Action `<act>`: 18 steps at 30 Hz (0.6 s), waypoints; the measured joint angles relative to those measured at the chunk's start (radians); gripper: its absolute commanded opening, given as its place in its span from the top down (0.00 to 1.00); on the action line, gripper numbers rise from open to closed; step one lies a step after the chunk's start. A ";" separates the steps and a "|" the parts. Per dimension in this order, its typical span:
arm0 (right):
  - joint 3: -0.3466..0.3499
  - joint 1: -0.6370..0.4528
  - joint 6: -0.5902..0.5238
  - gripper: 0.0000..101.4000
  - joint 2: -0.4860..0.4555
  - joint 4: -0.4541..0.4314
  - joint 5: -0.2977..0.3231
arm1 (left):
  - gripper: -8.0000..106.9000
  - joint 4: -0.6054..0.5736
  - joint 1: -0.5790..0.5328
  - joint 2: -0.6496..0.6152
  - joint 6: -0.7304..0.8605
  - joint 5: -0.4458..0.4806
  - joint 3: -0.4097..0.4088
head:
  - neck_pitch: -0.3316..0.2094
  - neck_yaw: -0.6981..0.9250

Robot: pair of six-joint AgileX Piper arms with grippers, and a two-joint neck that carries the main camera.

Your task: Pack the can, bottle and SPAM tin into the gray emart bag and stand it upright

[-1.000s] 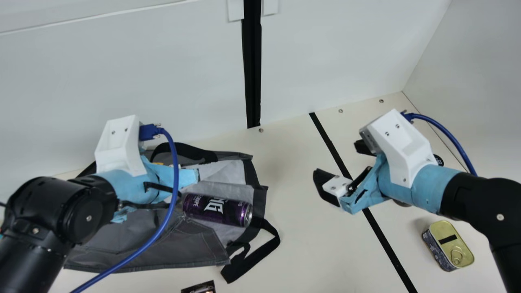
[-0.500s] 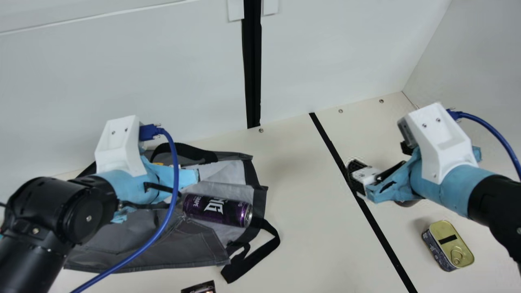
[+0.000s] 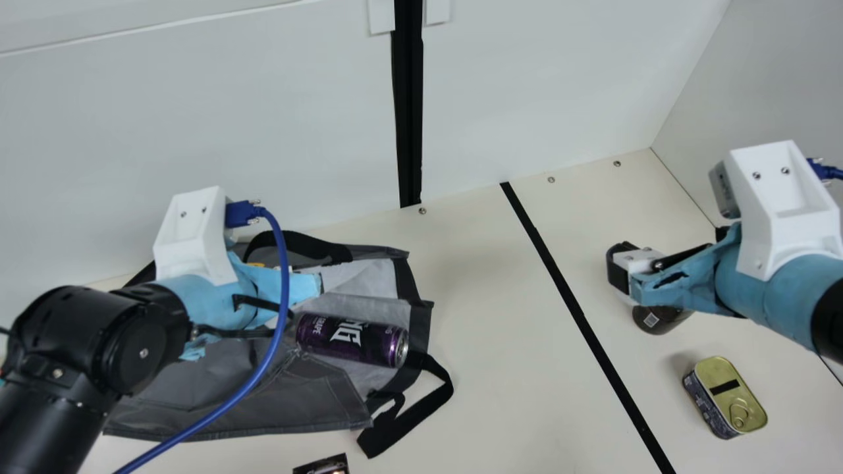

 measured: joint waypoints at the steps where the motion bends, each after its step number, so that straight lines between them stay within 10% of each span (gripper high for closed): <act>1: -0.009 0.009 0.016 0.06 0.001 -0.012 0.014 | 1.00 0.000 0.000 0.000 0.000 0.000 0.000 | 0.000 0.002; 18: 0.032 0.048 0.204 0.06 -0.040 -0.150 0.084 | 1.00 0.000 0.000 0.000 0.000 0.000 0.000 | 0.000 0.000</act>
